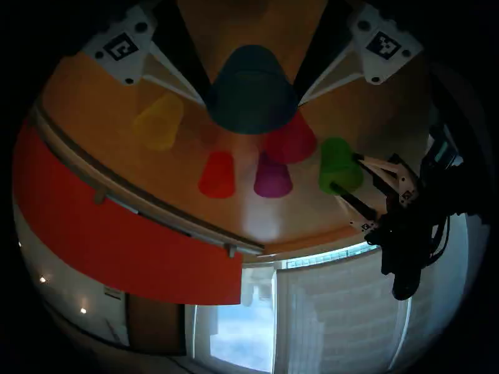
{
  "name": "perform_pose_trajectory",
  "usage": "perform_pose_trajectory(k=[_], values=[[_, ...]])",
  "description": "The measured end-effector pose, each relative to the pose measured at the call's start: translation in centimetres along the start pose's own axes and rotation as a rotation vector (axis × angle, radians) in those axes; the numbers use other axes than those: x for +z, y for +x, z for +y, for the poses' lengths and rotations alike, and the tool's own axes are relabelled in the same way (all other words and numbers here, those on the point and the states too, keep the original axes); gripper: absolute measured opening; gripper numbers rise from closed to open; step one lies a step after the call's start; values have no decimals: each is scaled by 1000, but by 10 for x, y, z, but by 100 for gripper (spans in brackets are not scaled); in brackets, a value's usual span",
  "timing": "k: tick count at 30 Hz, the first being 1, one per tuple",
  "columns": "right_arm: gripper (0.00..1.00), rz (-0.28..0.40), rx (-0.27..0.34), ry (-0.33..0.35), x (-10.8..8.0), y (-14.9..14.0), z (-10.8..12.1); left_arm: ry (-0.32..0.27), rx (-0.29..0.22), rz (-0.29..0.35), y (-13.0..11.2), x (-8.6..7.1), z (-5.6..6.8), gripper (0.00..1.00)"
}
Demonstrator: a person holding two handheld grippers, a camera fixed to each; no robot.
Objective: Pour water
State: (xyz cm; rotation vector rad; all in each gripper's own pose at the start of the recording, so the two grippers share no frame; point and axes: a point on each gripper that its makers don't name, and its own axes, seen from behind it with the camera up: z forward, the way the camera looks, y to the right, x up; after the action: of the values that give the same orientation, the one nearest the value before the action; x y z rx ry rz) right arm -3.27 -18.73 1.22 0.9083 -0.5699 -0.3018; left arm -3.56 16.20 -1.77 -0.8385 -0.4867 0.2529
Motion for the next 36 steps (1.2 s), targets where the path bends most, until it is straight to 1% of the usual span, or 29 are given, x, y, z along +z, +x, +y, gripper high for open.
perform_pose_trajectory(k=[8, 14, 18, 26, 36], values=[[91, -37, -3, 10, 5, -10, 0, -5, 13, -70, -11, 4, -4, 84], [91, -67, -7, 17, 8, -17, -1, -14, 5, -110, -18, 9, -5, 83], [91, -84, -15, 19, 11, -21, -2, -16, -1, -123, -20, 12, -7, 84], [91, -98, -19, 22, 17, -28, -4, -15, 9, -137, -26, 15, -8, 84], [91, -111, -28, 16, 19, -33, -4, -15, 5, -146, -35, 15, -9, 84]])
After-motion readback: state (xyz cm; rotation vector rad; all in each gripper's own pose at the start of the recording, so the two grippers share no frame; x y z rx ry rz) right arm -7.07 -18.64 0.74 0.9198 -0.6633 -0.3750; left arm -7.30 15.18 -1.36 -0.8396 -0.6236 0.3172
